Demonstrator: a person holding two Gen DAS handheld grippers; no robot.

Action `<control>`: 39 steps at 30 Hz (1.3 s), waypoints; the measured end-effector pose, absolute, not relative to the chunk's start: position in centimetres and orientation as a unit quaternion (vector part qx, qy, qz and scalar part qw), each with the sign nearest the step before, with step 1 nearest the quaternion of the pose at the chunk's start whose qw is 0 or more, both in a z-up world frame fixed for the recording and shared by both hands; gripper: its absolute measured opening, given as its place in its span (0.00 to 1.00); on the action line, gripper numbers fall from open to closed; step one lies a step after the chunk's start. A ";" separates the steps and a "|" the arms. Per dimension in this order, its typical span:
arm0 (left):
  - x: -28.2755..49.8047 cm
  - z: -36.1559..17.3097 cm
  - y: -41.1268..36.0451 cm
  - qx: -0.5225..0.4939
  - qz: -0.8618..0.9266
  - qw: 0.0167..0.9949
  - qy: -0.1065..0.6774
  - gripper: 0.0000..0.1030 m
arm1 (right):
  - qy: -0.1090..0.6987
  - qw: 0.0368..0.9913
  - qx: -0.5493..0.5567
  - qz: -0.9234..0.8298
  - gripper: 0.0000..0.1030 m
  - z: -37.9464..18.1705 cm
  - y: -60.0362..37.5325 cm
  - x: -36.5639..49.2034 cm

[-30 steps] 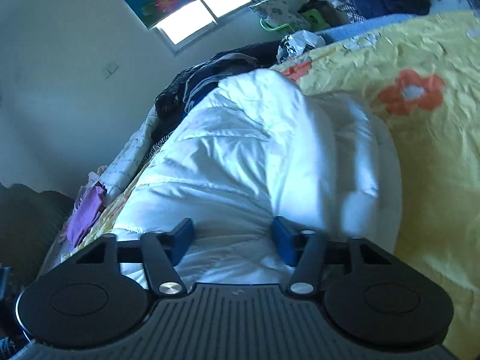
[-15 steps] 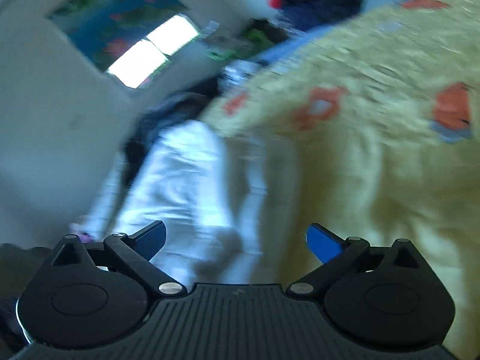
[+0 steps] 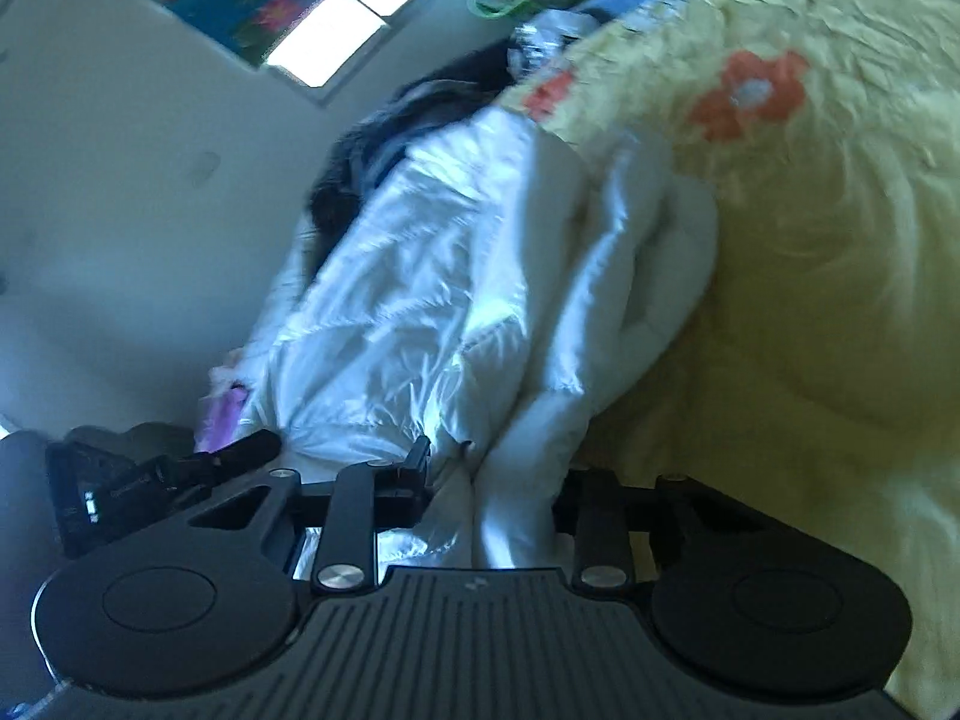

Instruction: Fold small clothes

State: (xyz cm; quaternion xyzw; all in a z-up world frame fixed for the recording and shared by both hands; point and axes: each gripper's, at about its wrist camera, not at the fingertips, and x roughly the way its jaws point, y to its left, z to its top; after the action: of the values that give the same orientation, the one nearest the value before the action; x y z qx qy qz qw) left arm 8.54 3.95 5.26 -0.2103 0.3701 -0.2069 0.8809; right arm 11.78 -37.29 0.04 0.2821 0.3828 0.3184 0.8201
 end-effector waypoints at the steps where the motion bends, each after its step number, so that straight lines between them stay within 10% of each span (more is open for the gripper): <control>1: 8.5 4.5 3.5 -0.195 -0.201 0.883 0.376 0.52 | 0.387 0.822 0.274 0.316 0.32 -0.2 -37.3 11.5; 4: 8.6 2.4 3.0 -0.189 -0.172 0.893 0.372 0.78 | 0.403 0.814 0.292 0.301 0.38 -2.3 -37.6 12.1; 6: 8.0 2.6 3.4 -0.198 -0.156 0.895 0.368 0.83 | 0.404 0.810 0.319 0.279 0.64 -2.9 -38.2 12.1; 17: -1.1 8.2 13.5 -0.097 0.010 0.955 0.282 0.83 | 0.256 0.902 0.336 0.085 0.70 4.7 -54.8 -2.3; 23: -2.5 14.0 25.0 -0.010 0.235 0.951 0.201 0.84 | 0.282 0.933 -0.014 -0.222 0.90 12.9 -62.5 -11.2; 30: -3.5 16.2 27.1 -0.026 0.282 0.949 0.137 0.84 | 0.240 0.742 -0.419 -0.465 0.94 11.5 -62.3 -13.8; 39: -2.7 5.0 5.7 0.027 0.060 0.968 0.243 0.84 | 0.228 0.969 -0.095 -0.015 0.99 4.0 -38.9 -9.3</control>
State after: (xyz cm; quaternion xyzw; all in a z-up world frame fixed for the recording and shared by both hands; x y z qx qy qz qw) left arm -2.74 5.70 4.97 0.0273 0.2432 0.0599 0.9677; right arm -9.27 -38.94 4.04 -0.0951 0.2277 -0.0151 0.9689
